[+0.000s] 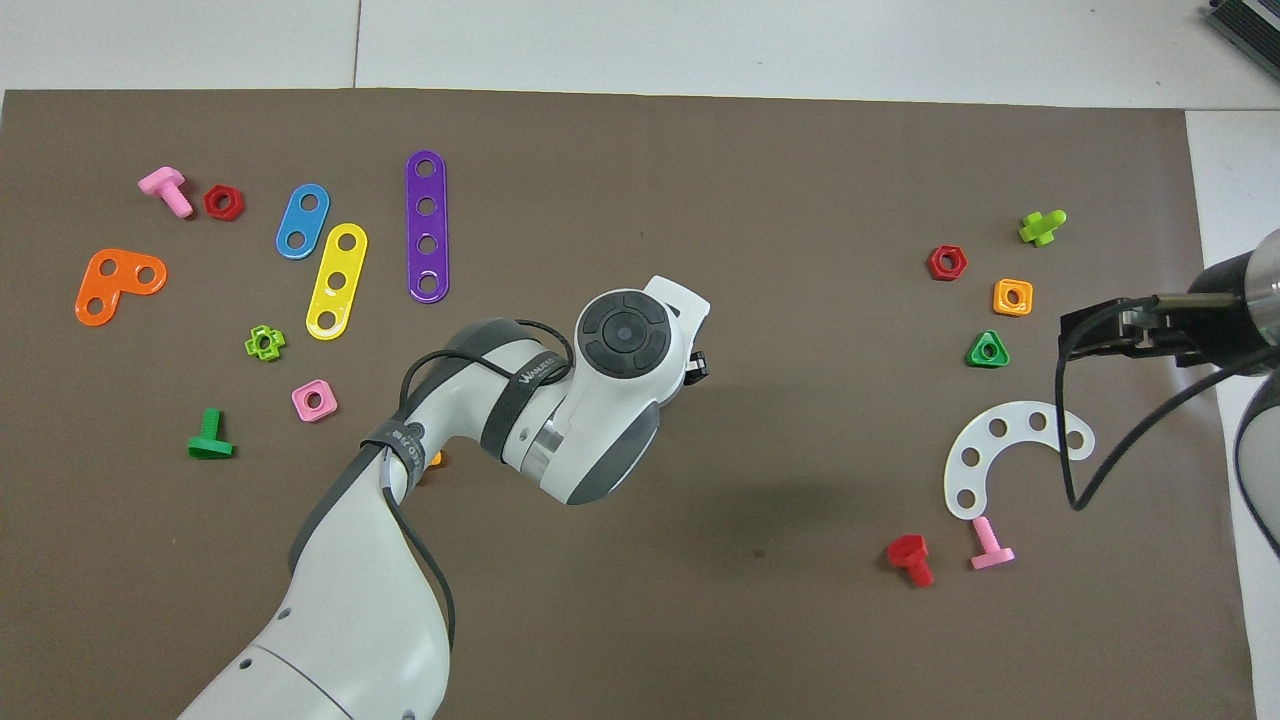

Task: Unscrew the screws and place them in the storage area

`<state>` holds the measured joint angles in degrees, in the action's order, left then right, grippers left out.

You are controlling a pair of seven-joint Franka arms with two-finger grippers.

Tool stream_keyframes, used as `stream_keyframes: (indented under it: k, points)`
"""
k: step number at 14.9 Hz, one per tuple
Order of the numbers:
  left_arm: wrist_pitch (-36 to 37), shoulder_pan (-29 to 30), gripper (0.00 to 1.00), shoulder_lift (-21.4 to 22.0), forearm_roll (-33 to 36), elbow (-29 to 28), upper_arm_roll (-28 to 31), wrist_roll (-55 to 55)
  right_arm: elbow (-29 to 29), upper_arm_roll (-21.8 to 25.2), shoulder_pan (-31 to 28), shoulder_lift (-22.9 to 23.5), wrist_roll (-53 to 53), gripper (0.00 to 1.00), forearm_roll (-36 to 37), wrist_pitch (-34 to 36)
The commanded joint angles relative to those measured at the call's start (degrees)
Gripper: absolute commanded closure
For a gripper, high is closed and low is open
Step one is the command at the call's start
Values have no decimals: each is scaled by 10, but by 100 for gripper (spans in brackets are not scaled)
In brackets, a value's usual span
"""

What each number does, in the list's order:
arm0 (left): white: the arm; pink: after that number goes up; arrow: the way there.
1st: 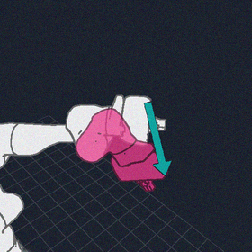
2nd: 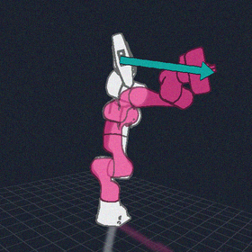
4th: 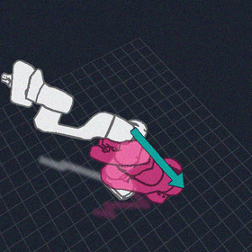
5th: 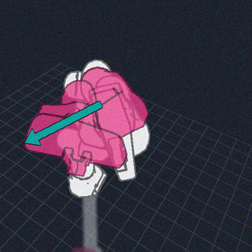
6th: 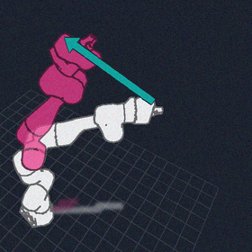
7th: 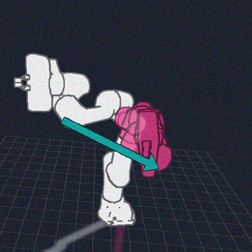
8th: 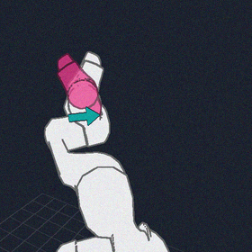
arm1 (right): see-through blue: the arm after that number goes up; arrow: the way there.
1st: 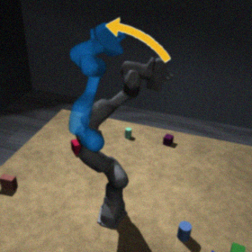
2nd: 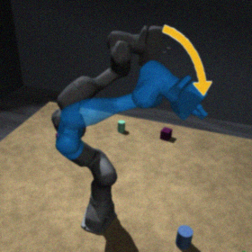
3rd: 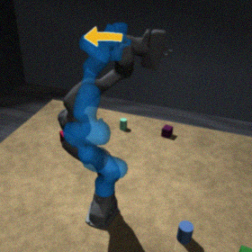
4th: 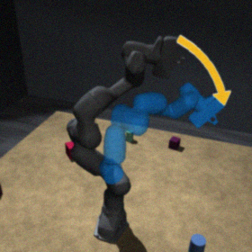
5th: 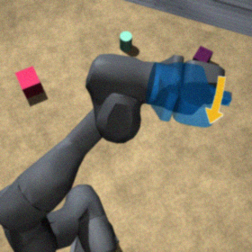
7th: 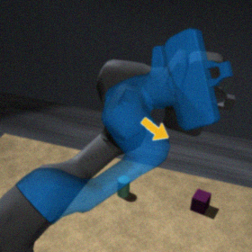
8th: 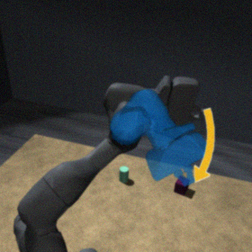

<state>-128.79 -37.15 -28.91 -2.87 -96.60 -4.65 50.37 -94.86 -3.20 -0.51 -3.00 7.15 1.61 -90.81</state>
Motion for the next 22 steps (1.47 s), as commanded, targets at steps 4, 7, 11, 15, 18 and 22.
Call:
stream_keyframes:
  k: [4,7,11,15,18,22]
  points:
    - [92,-1,78,-23,1,86,10,9,-18,-5,-9,-17,-20,0,-3,-4]
    - [129,-1,78,-26,-10,126,11,10,-18,-4,-9,-17,-19,0,-3,-4]
    - [175,55,79,3,-20,147,10,-4,-18,-4,-5,-16,-16,0,-3,-8]
    - [212,130,80,47,-28,135,12,-135,-19,-5,-3,-15,-11,0,-3,-27]
    - [203,197,80,67,-28,83,12,-301,-34,-5,24,-14,18,0,-4,-45]
    - [56,255,79,127,-25,-105,16,-475,-81,-5,69,-14,69,0,-6,-116]
